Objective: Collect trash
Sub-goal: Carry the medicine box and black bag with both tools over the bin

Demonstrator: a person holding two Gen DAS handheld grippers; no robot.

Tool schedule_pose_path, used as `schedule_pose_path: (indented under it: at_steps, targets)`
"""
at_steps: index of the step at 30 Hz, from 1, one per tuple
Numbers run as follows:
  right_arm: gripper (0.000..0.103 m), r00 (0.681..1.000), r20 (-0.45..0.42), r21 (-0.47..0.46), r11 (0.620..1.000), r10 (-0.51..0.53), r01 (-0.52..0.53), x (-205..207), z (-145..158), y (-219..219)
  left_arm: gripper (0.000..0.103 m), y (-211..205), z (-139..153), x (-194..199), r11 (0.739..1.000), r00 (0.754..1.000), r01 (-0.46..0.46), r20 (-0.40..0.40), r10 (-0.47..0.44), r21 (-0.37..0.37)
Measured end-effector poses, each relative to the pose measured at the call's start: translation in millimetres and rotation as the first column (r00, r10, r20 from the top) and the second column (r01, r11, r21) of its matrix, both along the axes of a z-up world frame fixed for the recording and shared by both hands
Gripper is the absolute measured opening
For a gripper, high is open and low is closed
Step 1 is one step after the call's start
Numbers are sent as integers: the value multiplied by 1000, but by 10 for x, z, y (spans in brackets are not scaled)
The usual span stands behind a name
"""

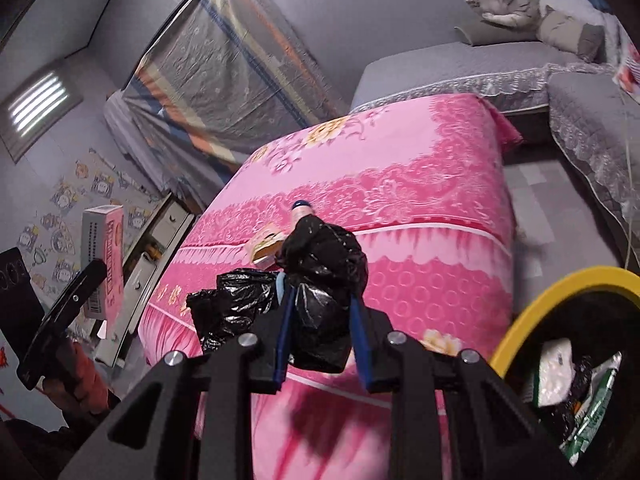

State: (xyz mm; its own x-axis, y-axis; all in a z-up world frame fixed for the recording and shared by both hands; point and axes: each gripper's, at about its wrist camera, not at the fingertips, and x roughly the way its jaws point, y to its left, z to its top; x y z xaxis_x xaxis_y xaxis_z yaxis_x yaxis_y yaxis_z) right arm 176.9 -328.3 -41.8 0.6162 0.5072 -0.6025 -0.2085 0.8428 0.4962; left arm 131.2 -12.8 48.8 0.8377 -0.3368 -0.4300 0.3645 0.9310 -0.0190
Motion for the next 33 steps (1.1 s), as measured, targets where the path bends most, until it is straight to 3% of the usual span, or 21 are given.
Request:
schedule_pose_path:
  at_steps: [21, 33]
  targets:
    - [25, 962, 18, 37, 962, -272, 271, -706, -103, -1027, 64, -935, 33, -137, 977, 978, 209, 12, -210, 50]
    - [25, 908, 35, 20, 909, -418, 417, -959, -113, -1450, 64, -1464, -7, -97, 949, 951, 310, 2, -311, 64]
